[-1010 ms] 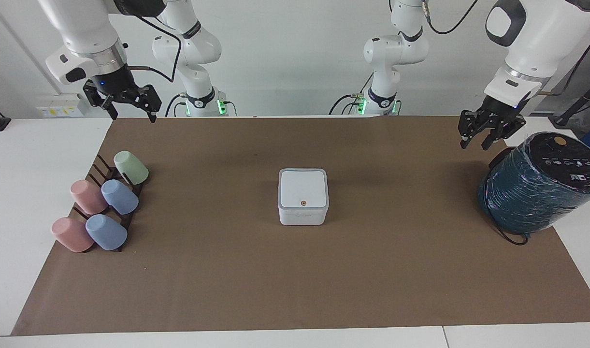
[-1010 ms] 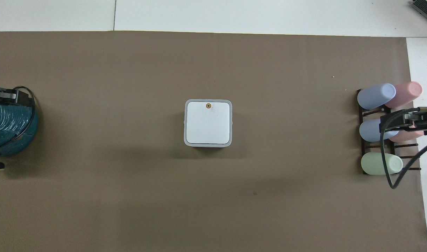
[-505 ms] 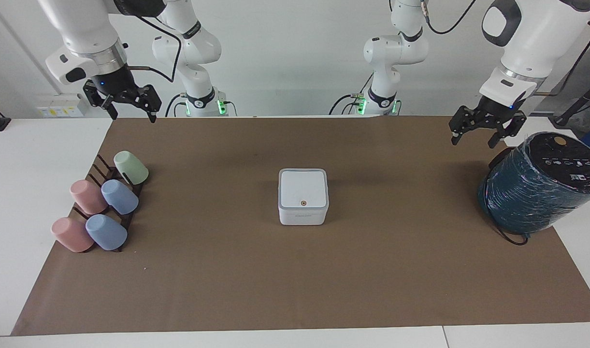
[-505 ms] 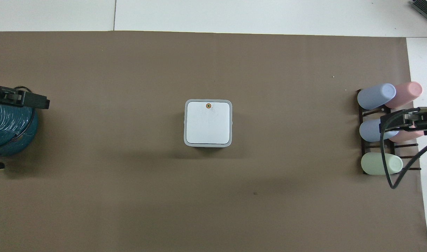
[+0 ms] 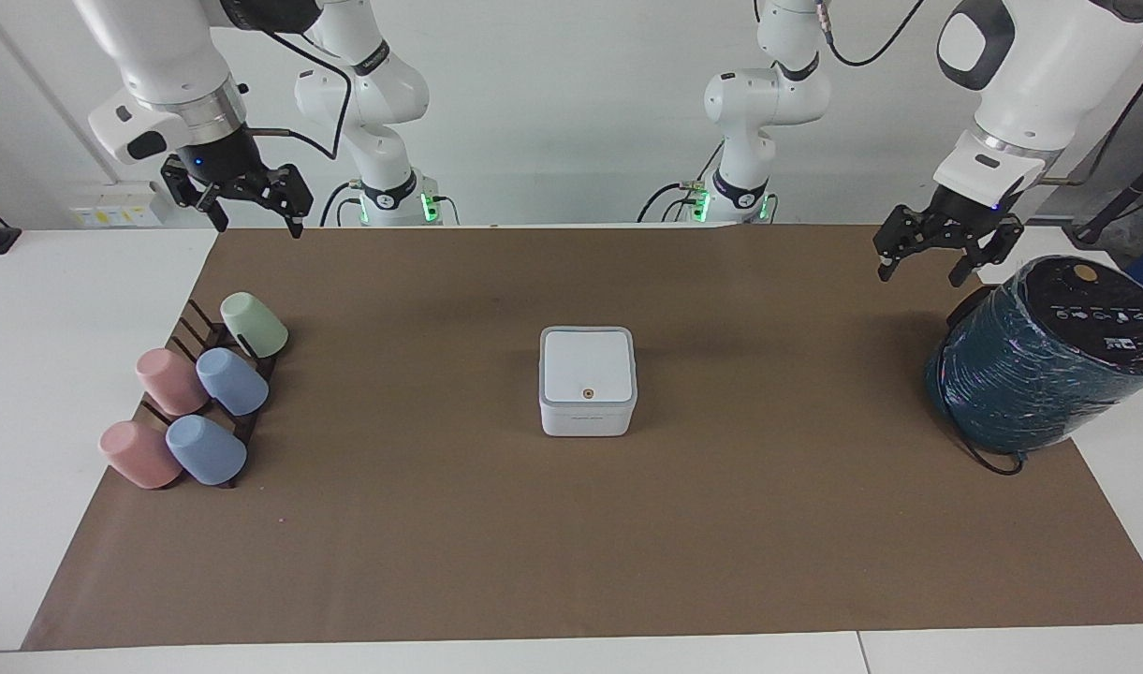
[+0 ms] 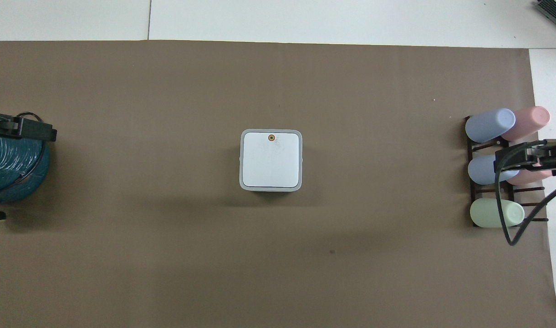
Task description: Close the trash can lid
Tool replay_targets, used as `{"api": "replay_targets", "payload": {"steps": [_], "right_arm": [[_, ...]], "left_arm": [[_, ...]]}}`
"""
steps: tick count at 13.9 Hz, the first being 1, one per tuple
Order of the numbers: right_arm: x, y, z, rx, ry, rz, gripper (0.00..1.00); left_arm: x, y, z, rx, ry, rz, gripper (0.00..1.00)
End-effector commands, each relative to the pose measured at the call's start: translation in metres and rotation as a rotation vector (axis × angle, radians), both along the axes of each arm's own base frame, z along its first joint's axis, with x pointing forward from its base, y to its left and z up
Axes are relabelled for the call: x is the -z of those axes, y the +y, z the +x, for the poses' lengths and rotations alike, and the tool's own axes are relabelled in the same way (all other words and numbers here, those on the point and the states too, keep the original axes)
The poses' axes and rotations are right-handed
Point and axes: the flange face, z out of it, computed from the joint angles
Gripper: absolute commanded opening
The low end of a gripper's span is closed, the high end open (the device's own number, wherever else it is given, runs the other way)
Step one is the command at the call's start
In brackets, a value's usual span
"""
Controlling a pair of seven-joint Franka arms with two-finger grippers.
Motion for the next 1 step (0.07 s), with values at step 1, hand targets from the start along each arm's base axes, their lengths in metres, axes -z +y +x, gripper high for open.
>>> {"api": "replay_targets", "payload": {"steps": [1], "right_arm": [[-0.0015, -0.0004, -0.0061, -0.017, -0.007, 0.005, 1.00]], "left_arm": [[-0.0024, 0.0011, -0.0060, -0.002, -0.005, 0.019, 1.00]]}}
